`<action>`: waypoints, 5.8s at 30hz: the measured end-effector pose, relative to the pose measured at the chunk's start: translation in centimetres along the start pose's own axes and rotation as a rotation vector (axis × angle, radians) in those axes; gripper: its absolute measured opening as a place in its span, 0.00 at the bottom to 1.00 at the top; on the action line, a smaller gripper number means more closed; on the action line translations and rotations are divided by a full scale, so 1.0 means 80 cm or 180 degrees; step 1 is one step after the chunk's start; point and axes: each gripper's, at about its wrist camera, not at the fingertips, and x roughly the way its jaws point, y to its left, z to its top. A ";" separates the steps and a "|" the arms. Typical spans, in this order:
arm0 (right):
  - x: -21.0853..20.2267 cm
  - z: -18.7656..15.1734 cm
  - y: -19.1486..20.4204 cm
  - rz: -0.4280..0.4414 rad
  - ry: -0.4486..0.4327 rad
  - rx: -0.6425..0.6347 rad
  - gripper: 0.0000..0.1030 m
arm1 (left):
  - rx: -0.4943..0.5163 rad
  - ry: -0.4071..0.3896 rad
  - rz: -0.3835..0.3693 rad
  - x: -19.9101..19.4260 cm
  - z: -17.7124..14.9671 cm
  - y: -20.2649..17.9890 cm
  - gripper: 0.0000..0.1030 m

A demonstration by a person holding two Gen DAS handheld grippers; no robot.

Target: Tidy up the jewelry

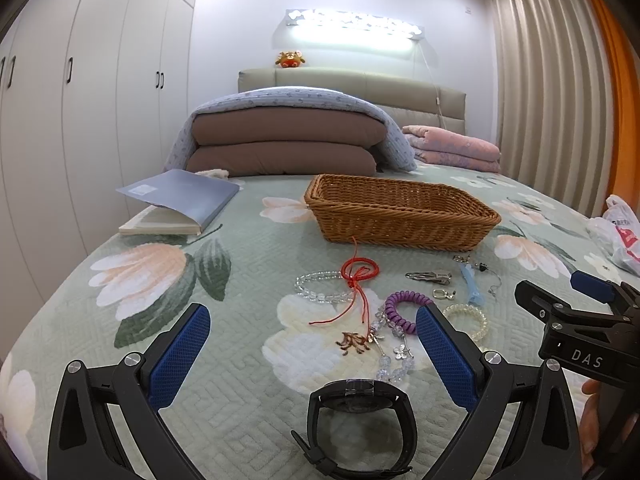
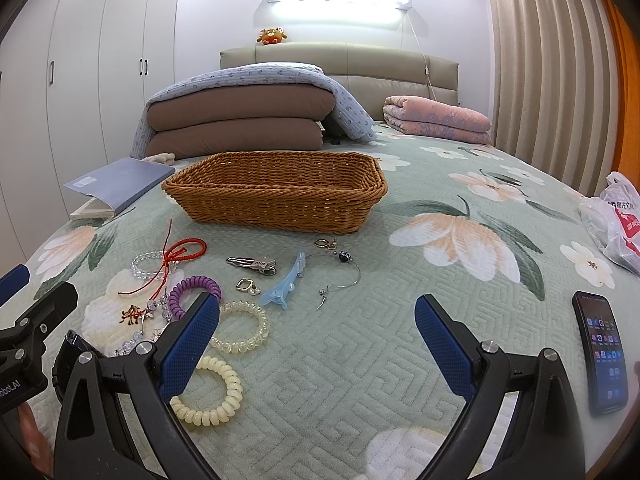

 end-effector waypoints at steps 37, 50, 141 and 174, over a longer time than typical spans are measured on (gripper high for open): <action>-0.014 0.001 -0.005 0.0386 -0.0095 0.0013 0.91 | -0.0428 0.0399 -0.0422 -0.033 -0.001 0.077 0.99; -0.017 -0.023 -0.001 0.0739 0.0426 -0.0075 0.50 | -0.0791 0.1035 -0.0976 -0.003 -0.036 0.086 0.80; -0.007 0.015 0.029 0.0774 0.0514 -0.0267 0.11 | -0.0670 0.1106 -0.0667 0.023 0.001 0.034 0.11; 0.246 0.151 -0.058 0.0474 0.0752 0.0465 0.13 | -0.0612 0.0831 -0.0766 0.309 0.166 -0.027 0.17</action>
